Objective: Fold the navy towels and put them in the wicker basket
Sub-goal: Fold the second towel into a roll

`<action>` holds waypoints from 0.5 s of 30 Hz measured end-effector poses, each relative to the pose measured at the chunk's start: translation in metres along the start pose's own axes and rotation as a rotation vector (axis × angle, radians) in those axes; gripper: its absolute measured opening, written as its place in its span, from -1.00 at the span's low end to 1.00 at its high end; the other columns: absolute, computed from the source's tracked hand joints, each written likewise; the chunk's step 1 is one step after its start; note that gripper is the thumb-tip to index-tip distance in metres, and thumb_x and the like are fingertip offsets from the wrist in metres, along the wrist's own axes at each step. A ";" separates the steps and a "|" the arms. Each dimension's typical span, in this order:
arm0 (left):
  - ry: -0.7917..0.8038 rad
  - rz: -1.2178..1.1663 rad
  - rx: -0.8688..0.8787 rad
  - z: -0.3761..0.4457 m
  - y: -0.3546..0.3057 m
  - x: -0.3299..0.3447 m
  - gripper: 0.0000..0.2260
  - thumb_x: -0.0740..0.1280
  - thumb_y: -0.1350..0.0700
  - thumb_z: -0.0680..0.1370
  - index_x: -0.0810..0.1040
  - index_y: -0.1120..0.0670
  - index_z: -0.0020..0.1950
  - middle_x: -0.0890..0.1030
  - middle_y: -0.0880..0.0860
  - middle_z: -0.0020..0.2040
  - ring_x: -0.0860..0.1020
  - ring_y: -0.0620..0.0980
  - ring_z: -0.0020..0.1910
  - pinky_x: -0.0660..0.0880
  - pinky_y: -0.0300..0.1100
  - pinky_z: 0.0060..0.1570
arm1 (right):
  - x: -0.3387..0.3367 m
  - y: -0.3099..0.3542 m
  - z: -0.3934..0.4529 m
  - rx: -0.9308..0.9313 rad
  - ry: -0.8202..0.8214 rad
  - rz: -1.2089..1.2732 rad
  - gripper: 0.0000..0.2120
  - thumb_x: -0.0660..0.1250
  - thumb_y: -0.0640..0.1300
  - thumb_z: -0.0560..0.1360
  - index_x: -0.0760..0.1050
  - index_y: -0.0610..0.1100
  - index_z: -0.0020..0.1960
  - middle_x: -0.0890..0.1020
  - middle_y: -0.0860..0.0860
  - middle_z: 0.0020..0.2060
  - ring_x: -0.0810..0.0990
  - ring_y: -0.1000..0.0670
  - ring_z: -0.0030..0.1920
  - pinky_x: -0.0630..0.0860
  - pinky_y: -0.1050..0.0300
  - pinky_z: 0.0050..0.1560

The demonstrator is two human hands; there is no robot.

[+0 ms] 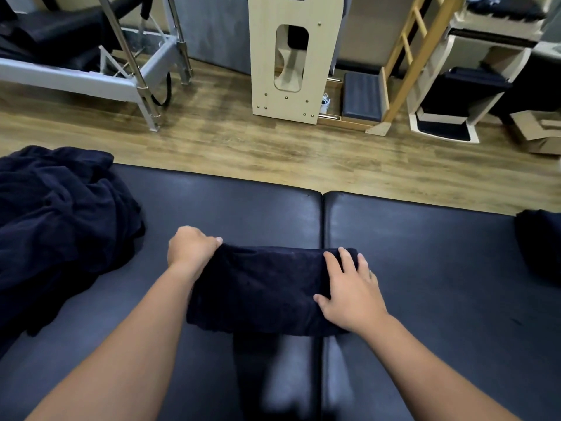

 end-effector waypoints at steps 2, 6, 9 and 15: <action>-0.073 0.011 -0.008 0.012 0.004 -0.007 -0.68 0.46 0.04 0.52 0.51 0.26 -0.26 0.51 0.10 -0.36 0.45 0.05 -0.40 0.35 -0.20 -0.41 | 0.000 -0.004 0.002 0.015 -0.045 0.020 -0.23 0.24 0.29 0.52 -0.03 0.12 0.59 0.00 0.07 0.62 0.00 -0.25 0.59 0.23 -0.26 0.47; -0.070 0.077 -0.029 0.017 0.018 0.005 -0.68 0.35 0.01 0.62 0.55 0.26 -0.14 0.59 0.16 -0.19 0.55 0.21 -0.15 0.42 -0.06 -0.17 | 0.001 -0.005 0.013 0.074 -0.009 0.039 -0.28 0.11 0.35 0.57 -0.06 0.13 0.60 -0.10 0.15 0.62 -0.05 -0.25 0.60 0.20 -0.33 0.46; -0.078 0.325 0.189 0.005 0.012 0.009 -0.70 0.25 -0.05 0.67 0.48 0.20 0.00 0.56 0.19 0.01 0.50 0.22 -0.09 0.42 0.02 -0.14 | 0.000 -0.003 0.018 0.110 0.047 0.022 -0.26 0.08 0.36 0.59 -0.11 0.09 0.62 -0.17 0.11 0.62 -0.14 -0.27 0.60 0.17 -0.36 0.46; 0.100 0.691 0.455 -0.055 0.005 -0.019 -0.66 0.27 -0.22 0.59 0.37 0.05 -0.04 0.58 0.11 0.06 0.58 0.21 0.06 0.42 -0.05 -0.14 | -0.008 0.007 0.009 0.218 -0.120 0.112 -0.30 0.39 0.31 0.46 0.21 -0.06 0.38 0.25 -0.09 0.44 0.37 -0.20 0.35 0.53 -0.14 0.13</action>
Point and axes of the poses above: each hand's wrist, its own z-axis towards the middle knuckle, its own x-axis out of the palm, y = z × x, the point moved 2 cm from there along z, towards the middle knuckle
